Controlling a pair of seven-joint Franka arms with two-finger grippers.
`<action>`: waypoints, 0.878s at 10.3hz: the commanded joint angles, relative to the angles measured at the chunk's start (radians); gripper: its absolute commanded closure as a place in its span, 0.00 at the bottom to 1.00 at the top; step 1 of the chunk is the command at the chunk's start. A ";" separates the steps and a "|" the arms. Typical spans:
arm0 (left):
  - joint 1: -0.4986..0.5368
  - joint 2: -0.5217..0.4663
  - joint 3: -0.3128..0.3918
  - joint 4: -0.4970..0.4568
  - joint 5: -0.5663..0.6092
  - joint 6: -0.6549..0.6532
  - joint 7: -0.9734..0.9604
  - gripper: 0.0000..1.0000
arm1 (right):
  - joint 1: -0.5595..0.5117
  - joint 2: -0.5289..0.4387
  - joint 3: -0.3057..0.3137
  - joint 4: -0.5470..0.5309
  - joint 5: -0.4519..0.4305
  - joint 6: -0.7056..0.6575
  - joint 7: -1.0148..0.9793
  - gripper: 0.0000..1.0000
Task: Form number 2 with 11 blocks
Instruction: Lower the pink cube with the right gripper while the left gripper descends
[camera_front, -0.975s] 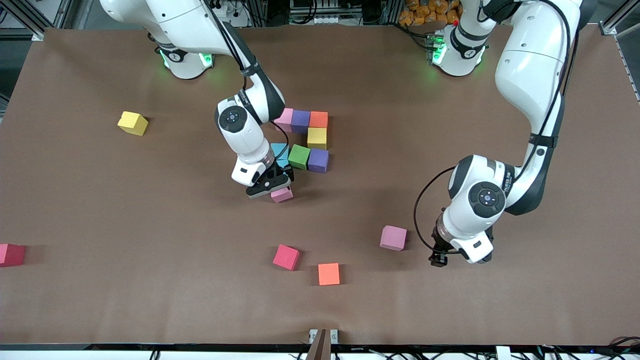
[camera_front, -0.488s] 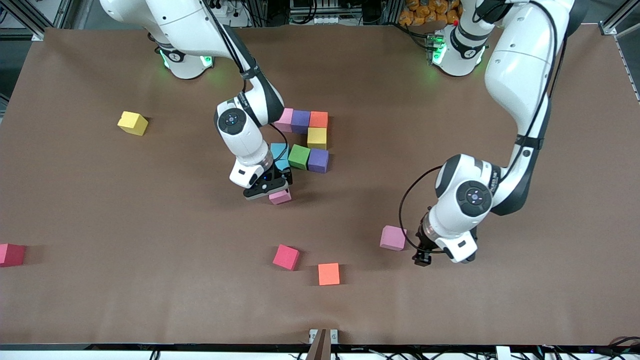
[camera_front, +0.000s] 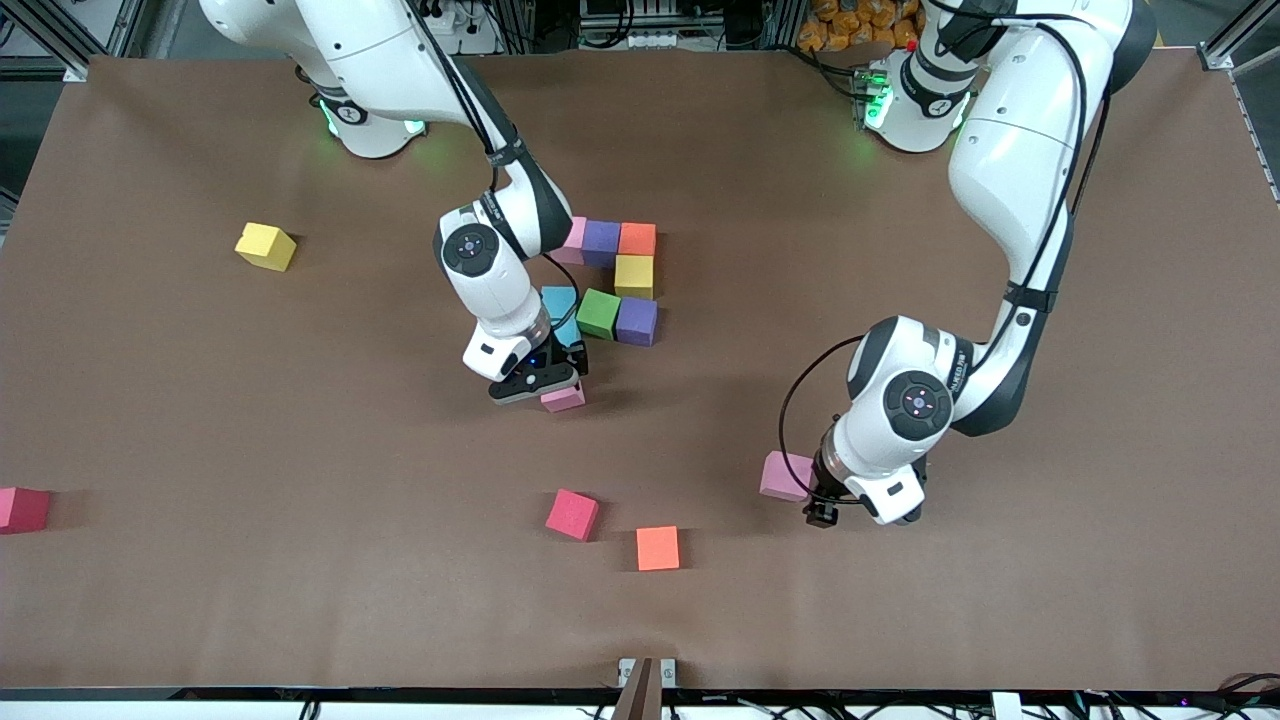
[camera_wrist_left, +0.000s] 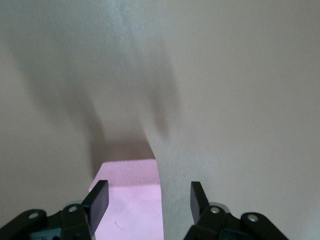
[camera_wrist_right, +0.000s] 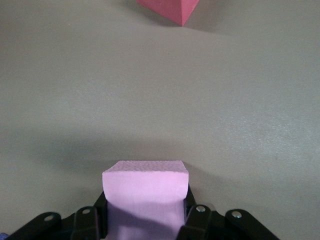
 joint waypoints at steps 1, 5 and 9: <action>-0.023 0.006 0.014 0.023 -0.021 0.010 0.104 0.26 | 0.019 0.015 -0.009 0.017 0.012 0.002 0.041 1.00; -0.024 0.008 0.017 0.035 -0.033 0.087 -0.104 0.26 | 0.021 0.016 -0.009 0.022 0.013 -0.010 0.049 1.00; -0.020 0.008 0.019 0.048 -0.034 0.096 -0.322 0.26 | 0.031 0.018 -0.011 0.042 -0.003 -0.065 0.066 1.00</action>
